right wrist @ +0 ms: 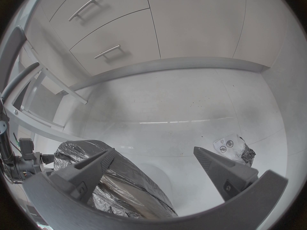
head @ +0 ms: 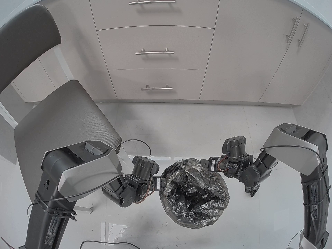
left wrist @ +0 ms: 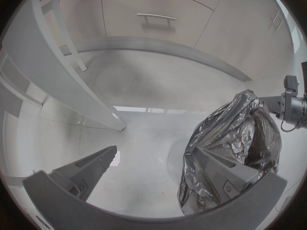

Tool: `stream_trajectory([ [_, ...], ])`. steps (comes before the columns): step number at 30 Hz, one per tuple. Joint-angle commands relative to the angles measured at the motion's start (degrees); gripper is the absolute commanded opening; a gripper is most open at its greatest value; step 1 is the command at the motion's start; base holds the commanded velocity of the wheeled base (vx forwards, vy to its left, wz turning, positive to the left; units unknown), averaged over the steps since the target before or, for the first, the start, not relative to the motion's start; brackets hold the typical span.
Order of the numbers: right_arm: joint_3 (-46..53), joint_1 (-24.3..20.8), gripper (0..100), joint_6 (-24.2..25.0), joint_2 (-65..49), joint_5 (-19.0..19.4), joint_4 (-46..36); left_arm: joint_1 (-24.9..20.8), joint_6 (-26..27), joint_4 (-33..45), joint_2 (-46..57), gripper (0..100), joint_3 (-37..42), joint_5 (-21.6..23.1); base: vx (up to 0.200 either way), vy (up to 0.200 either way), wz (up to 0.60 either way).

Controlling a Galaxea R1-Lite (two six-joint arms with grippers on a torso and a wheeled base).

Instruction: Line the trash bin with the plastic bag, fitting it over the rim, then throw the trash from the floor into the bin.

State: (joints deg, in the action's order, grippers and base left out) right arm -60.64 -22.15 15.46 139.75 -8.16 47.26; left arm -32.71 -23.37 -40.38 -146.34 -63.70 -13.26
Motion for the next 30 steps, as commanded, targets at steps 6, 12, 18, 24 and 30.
stream_trajectory([
  [6, 0.52, 0.44, 100, -0.25, -1.33, -0.02, 0.11, -3.33, 2.19, 5.48, 0.44, 100, -0.90, -0.10, 0.000, 0.000, 0.00],
  [12, 4.56, -1.14, 100, -1.13, -8.00, 0.60, 0.02, -3.77, 1.66, 5.31, 0.44, 100, -1.08, -0.01, 0.000, 0.000, 0.00],
  [18, 8.52, -5.62, 100, -4.82, -8.88, 0.60, 0.11, -3.33, 1.48, 5.13, 0.44, 100, -1.17, -0.01, 0.000, 0.000, 0.00],
  [24, 7.29, -7.47, 100, -5.97, -6.07, 0.42, 0.11, -3.33, 1.31, 5.04, 0.61, 100, -0.99, -0.01, 0.000, 0.000, 0.00],
  [30, 5.26, -7.47, 100, -7.90, -4.58, -0.11, 0.02, -3.33, 1.22, 4.96, 0.79, 100, -0.99, -0.01, 0.000, 0.000, 0.00],
])
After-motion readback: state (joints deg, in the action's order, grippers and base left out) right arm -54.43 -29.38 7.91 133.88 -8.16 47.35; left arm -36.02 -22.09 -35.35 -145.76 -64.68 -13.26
